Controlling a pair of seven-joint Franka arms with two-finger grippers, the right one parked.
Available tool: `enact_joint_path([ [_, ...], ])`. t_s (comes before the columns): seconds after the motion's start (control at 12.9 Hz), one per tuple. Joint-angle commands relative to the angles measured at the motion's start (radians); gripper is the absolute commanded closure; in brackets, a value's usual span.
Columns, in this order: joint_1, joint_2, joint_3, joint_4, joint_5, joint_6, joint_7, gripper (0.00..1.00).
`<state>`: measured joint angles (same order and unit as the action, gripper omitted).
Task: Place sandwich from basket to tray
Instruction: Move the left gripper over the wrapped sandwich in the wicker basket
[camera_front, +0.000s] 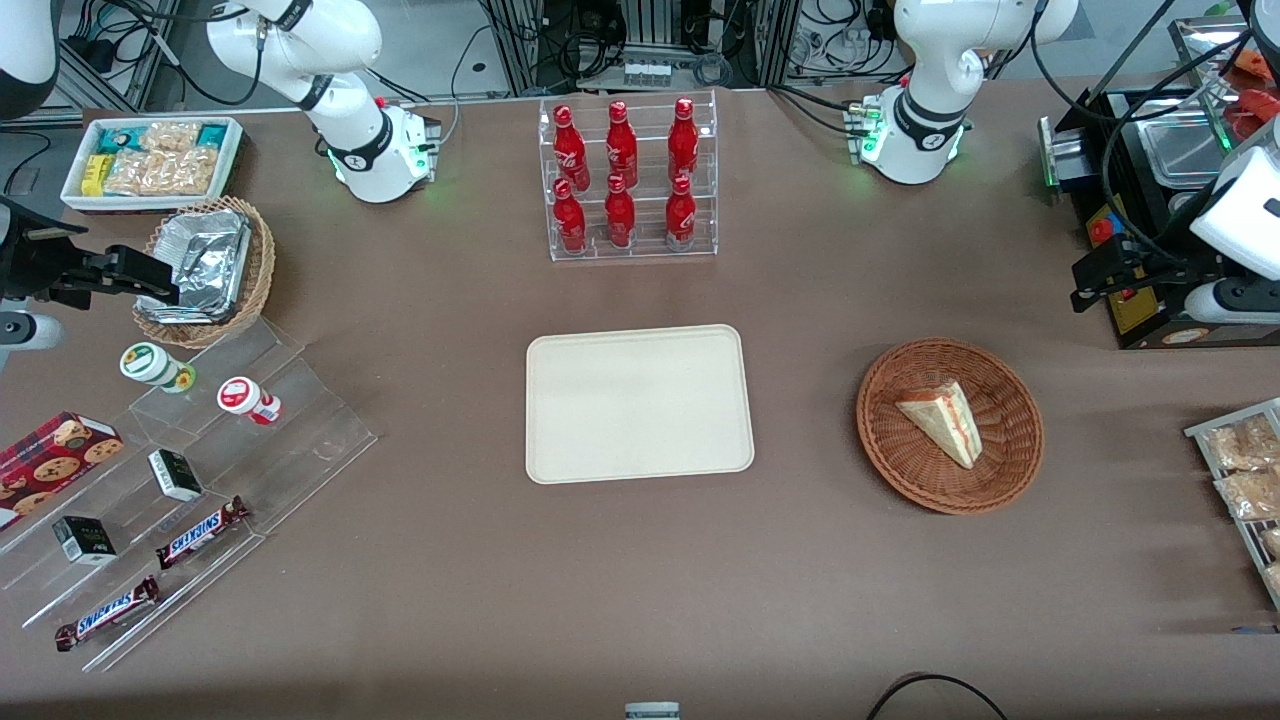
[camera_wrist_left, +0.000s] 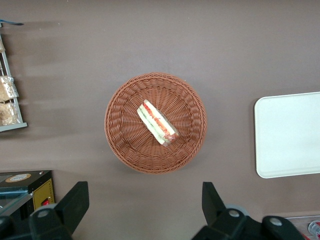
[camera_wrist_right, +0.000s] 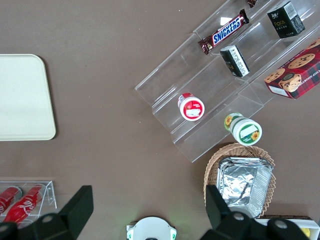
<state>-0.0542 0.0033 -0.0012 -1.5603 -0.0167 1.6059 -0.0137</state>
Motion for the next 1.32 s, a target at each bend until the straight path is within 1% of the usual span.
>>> enact_joint_path([
  [0.0, 0.017, 0.009, -0.023, 0.037, 0.014, -0.036, -0.012, 0.0],
  [0.15, 0.017, 0.015, -0.023, 0.031, 0.018, -0.041, -0.014, 0.0],
  [0.39, 0.008, 0.038, -0.025, -0.013, 0.02, -0.021, -0.107, 0.0],
  [0.62, 0.007, 0.035, -0.025, -0.122, 0.018, 0.089, -0.138, 0.0],
  [1.01, 0.002, 0.024, -0.033, -0.314, 0.018, 0.264, -0.319, 0.0],
  [1.08, -0.016, 0.009, -0.037, -0.36, 0.014, 0.308, -0.375, 0.0],
  [1.24, -0.042, 0.0, -0.037, -0.434, 0.014, 0.386, -0.545, 0.0],
])
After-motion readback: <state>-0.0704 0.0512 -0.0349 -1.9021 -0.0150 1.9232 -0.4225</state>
